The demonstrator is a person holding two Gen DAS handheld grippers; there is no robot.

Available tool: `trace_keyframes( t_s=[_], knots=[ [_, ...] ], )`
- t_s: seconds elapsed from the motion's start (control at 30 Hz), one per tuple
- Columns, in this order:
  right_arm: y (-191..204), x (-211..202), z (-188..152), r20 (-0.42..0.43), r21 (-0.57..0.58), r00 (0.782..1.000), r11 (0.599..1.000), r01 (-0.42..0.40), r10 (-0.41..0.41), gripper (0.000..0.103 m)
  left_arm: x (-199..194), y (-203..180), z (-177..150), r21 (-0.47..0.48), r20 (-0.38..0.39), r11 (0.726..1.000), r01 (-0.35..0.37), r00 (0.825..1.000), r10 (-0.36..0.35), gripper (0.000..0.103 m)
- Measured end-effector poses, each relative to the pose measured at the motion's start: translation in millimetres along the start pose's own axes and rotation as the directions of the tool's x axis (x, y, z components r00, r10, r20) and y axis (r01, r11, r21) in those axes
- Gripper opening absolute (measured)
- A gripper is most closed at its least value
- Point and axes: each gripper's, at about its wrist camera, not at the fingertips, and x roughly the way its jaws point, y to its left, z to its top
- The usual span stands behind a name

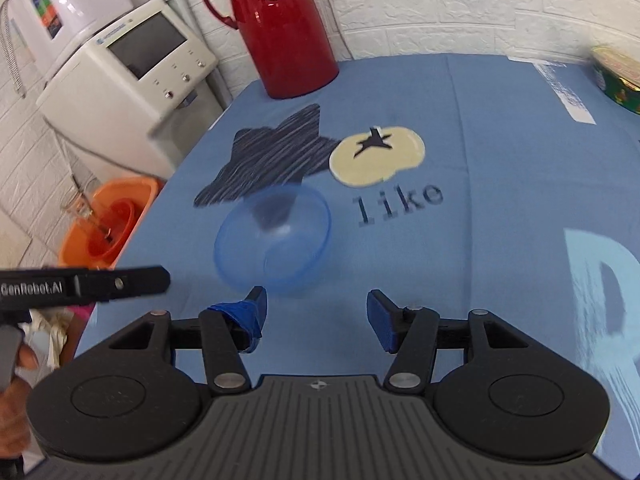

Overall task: Organize plates and bowls
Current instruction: 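Reach the left gripper to the blue plastic bowl and grasp its rim, then carry the blue bowl with the left gripper into the red bowl and open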

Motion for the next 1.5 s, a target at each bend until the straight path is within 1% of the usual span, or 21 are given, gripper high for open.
trace_keyframes(
  t_s=[0.1, 0.2, 0.27, 0.33, 0.4, 0.47, 0.63, 0.73, 0.77, 0.8, 0.83, 0.87, 0.9, 0.93, 0.97, 1.0, 1.17, 1.27, 1.4, 1.5],
  knots=[
    [-0.9, 21.6, 18.0, 0.007, 0.020, 1.000, 1.000, -0.008, 0.008, 0.041, 25.6, 1.4, 17.3, -0.023, -0.007, 1.000, 0.003, 1.000, -0.003, 0.052],
    [1.3, 42.6, 27.8, -0.011, -0.006, 1.000, 1.000, 0.020, -0.020, 0.041, 49.8, 1.0, 26.4, -0.023, -0.005, 0.999, -0.026, 1.000, 0.026, 0.052],
    [0.5, 53.8, 28.7, -0.029, -0.023, 0.999, 0.999, 0.033, -0.034, 0.041, 65.0, 2.3, 28.5, -0.017, -0.023, 0.999, -0.047, 0.999, 0.047, 0.052],
    [1.3, 60.5, 26.4, -0.036, -0.039, 0.998, 0.998, 0.049, -0.050, 0.041, 75.9, 3.5, 26.7, -0.015, -0.038, 0.999, -0.048, 0.998, 0.047, 0.052],
    [4.7, 65.9, 25.6, -0.045, -0.074, 0.996, 0.994, 0.079, -0.083, 0.042, 84.1, 3.8, 25.8, -0.006, -0.042, 0.998, -0.067, 0.997, 0.067, 0.052],
    [4.9, 69.6, 25.6, -0.037, -0.088, 0.996, 0.993, 0.080, -0.084, 0.042, 88.1, 5.0, 25.3, 0.000, -0.026, 0.996, -0.084, 0.996, 0.084, 0.052],
    [0.7, 73.2, 25.5, -0.021, -0.045, 0.998, 0.997, 0.059, -0.060, 0.043, 89.5, 5.9, 25.1, 0.002, -0.006, 0.995, -0.098, 0.995, 0.098, 0.052],
    [-1.2, 71.3, 25.5, -0.036, -0.005, 0.999, 1.000, 0.016, -0.016, 0.042, 89.7, 6.9, 25.5, -0.015, -0.005, 0.995, -0.100, 0.995, 0.100, 0.052],
    [-0.2, 70.5, 25.0, -0.033, 0.003, 0.999, 1.000, 0.014, -0.014, 0.042, 89.9, 6.2, 25.7, -0.018, -0.005, 0.994, -0.105, 0.994, 0.105, 0.052],
    [1.9, 70.0, 24.2, -0.028, -0.004, 0.999, 1.000, 0.019, -0.019, 0.042, 89.9, 5.1, 25.2, -0.018, -0.002, 0.993, -0.114, 0.993, 0.114, 0.052],
    [4.8, 69.9, 23.7, -0.024, -0.027, 0.999, 0.999, 0.026, -0.027, 0.039, 89.8, 3.5, 24.3, -0.010, 0.003, 0.992, -0.128, 0.992, 0.128, 0.052],
    [7.2, 69.6, 23.0, -0.018, -0.047, 1.000, 0.999, 0.022, -0.023, 0.038, 89.6, 1.3, 23.1, 0.005, 0.006, 0.990, -0.141, 0.990, 0.141, 0.050],
    [8.6, 69.2, 22.1, -0.015, -0.053, 1.000, 0.999, 0.002, -0.002, 0.034, 89.7, -0.8, 22.1, 0.020, 0.007, 0.990, -0.140, 0.990, 0.140, 0.038],
    [11.1, 69.9, 21.5, -0.024, -0.049, 0.999, 0.998, -0.029, 0.028, 0.028, 90.1, -2.2, 20.9, 0.034, -0.002, 0.992, -0.118, 0.993, 0.119, 0.010],
    [14.9, 70.5, 20.7, -0.035, -0.053, 0.998, 0.997, -0.049, 0.047, 0.020, 90.6, -2.1, 20.7, 0.028, -0.026, 0.996, -0.080, 0.996, 0.081, 0.000],
    [18.2, 70.3, 20.3, -0.039, -0.065, 0.998, 0.996, -0.059, 0.057, 0.017, 89.6, -1.1, 20.9, 0.016, -0.033, 0.998, -0.064, 0.997, 0.065, 0.000],
    [23.0, 64.2, 18.4, -0.054, -0.073, 0.998, 0.996, -0.043, 0.039, 0.018, 85.7, -0.7, 16.0, 0.004, -0.051, 0.999, -0.043, 0.998, 0.043, 0.000],
    [24.9, 50.5, 14.0, -0.050, -0.082, 0.998, 0.996, -0.035, 0.031, 0.018, 72.9, -8.4, 10.1, 0.020, -0.046, 0.999, -0.035, 0.998, 0.036, 0.000],
    [22.3, 10.2, -1.1, -0.034, -0.072, 0.999, 0.997, -0.040, 0.037, 0.022, 39.5, -30.3, -5.4, 0.057, -0.040, 0.998, -0.009, 0.999, 0.011, 0.000],
    [18.4, -33.4, -24.7, -0.011, -0.071, 1.000, 0.997, -0.025, 0.024, 0.023, 3.4, -57.7, -31.2, 0.102, -0.037, 0.995, 0.020, 0.999, -0.016, 0.000]
  ],
)
